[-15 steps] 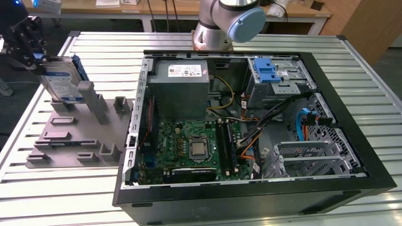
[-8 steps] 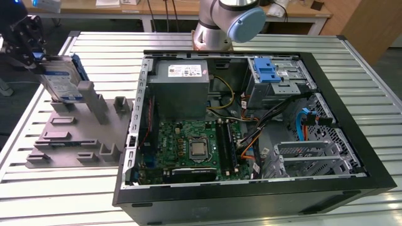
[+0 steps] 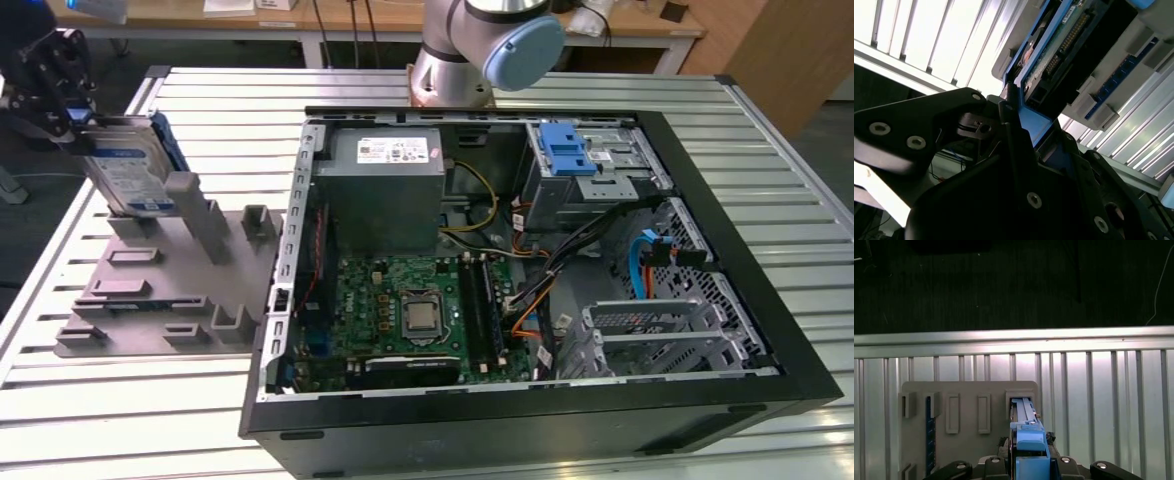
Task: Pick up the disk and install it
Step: 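Pick up the disk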
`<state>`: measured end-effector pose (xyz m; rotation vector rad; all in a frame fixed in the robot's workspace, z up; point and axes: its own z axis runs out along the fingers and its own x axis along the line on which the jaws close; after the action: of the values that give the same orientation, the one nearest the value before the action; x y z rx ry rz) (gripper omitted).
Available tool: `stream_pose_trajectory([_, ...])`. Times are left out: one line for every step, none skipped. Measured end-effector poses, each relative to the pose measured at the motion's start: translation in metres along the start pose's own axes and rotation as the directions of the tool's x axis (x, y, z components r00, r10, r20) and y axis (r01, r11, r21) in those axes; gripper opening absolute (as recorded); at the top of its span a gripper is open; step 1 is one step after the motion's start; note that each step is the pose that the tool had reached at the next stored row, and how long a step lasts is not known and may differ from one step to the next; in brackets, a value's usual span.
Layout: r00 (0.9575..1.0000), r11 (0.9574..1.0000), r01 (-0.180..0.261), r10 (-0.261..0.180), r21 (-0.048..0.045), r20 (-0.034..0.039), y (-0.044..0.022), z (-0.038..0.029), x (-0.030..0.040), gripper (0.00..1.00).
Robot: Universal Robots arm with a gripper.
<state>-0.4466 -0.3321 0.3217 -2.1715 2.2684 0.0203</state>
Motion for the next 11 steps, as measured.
stream_pose_trajectory([1.0, 1.0, 0.0, 0.0, 0.0, 0.0, 0.0, -0.0004, 0.0, 0.36])
stream_pose_trajectory([1.0, 1.0, 0.0, 0.0, 0.0001, 0.0001, 0.0, -0.0008, 0.0, 0.36])
stream_pose_trajectory([1.0, 1.0, 0.0, 0.0, 0.0, 0.0, 0.0, -0.0012, 0.0, 0.36])
stream_pose_trajectory([1.0, 1.0, 0.0, 0.0, 0.0, 0.0, 0.0, -0.0018, 0.0, 0.36])
stream_pose_trajectory([1.0, 1.0, 0.0, 0.0, 0.0, 0.0, 0.0, -0.0024, 0.0, 0.36])
stream_pose_trajectory([1.0, 1.0, 0.0, 0.0, 0.0001, 0.0, 0.0, -0.0029, 0.0, 0.36])
stream_pose_trajectory([1.0, 1.0, 0.0, 0.0, 0.0002, 0.0003, 0.0, -0.0032, -0.0001, 0.36])
stream_pose_trajectory([1.0, 1.0, 0.0, 0.0, 0.0003, 0.0005, 0.0, -0.0034, -0.0001, 0.36])
stream_pose_trajectory([1.0, 1.0, 0.0, 0.0, 0.0, 0.0004, 0.0, -0.0039, -0.0001, 0.36])
stream_pose_trajectory([1.0, 1.0, 0.0, 0.0, 0.0, 0.0004, 0.0, -0.0044, -0.0001, 0.36])
stream_pose_trajectory([1.0, 1.0, 0.0, 0.0, 0.0001, 0.0005, 0.0001, -0.0048, -0.0001, 0.36])
